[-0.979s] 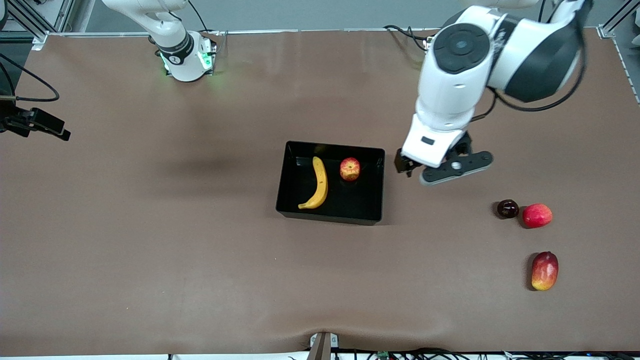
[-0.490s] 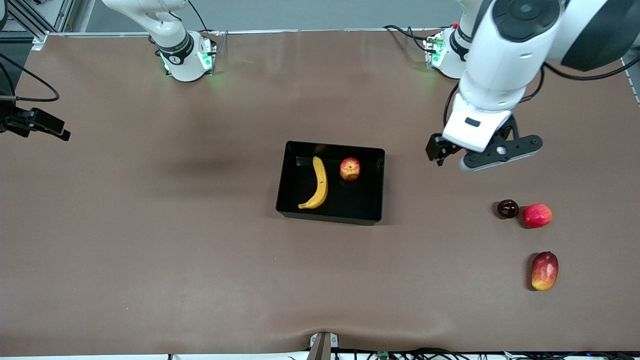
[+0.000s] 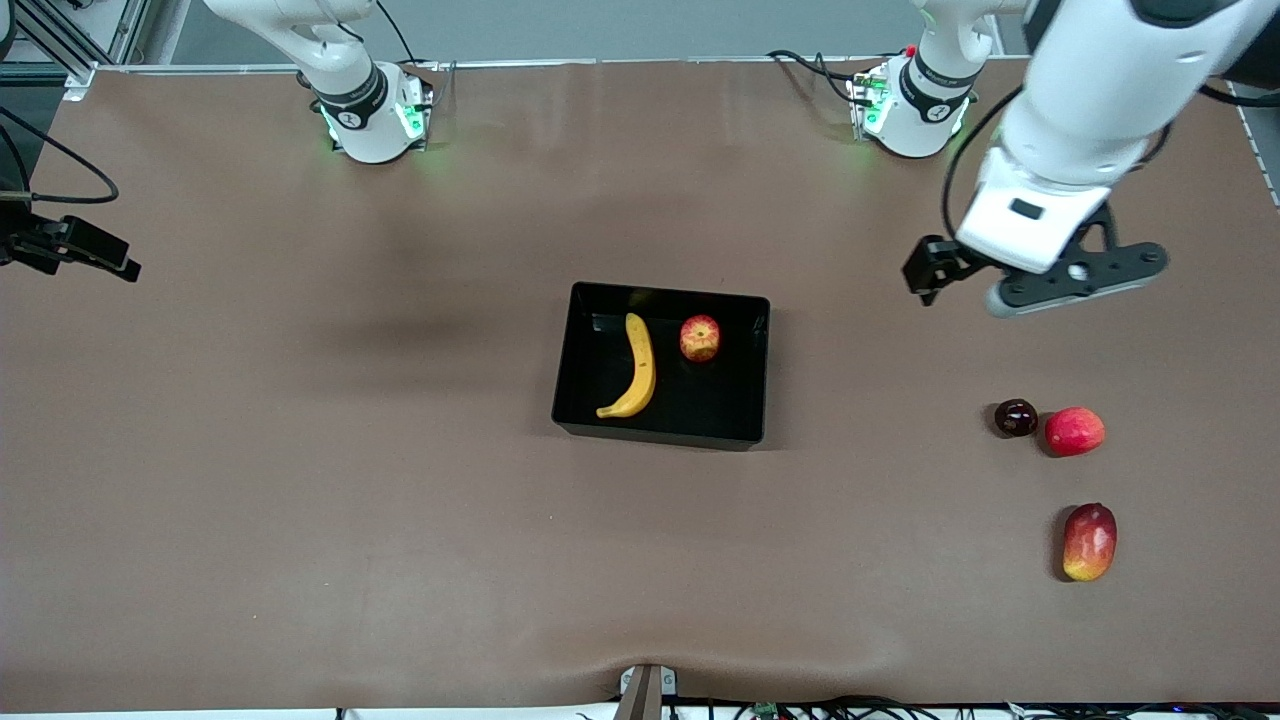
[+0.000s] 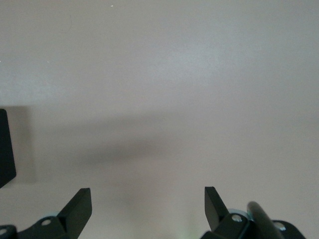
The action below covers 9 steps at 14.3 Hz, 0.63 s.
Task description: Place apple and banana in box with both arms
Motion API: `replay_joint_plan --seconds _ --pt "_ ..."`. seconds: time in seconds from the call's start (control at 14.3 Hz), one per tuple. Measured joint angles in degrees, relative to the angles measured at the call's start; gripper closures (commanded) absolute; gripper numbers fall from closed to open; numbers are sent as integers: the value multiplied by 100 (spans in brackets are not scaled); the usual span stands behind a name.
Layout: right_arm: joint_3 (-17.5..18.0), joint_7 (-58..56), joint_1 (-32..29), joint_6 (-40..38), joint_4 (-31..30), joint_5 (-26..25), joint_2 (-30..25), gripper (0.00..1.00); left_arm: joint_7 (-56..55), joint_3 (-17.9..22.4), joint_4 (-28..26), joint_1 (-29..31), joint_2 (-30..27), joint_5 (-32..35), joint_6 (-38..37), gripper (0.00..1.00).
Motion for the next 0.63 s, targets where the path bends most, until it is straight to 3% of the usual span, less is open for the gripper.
replay_joint_plan --seconds 0.42,0.63 --pt "-10 0 -1 0 -1 0 0 0 1311 1280 -356 -282 -399 -378 -33 0" --pt "-15 0 -4 0 -2 0 0 0 1822 1655 -543 -225 -600 -675 -29 0"
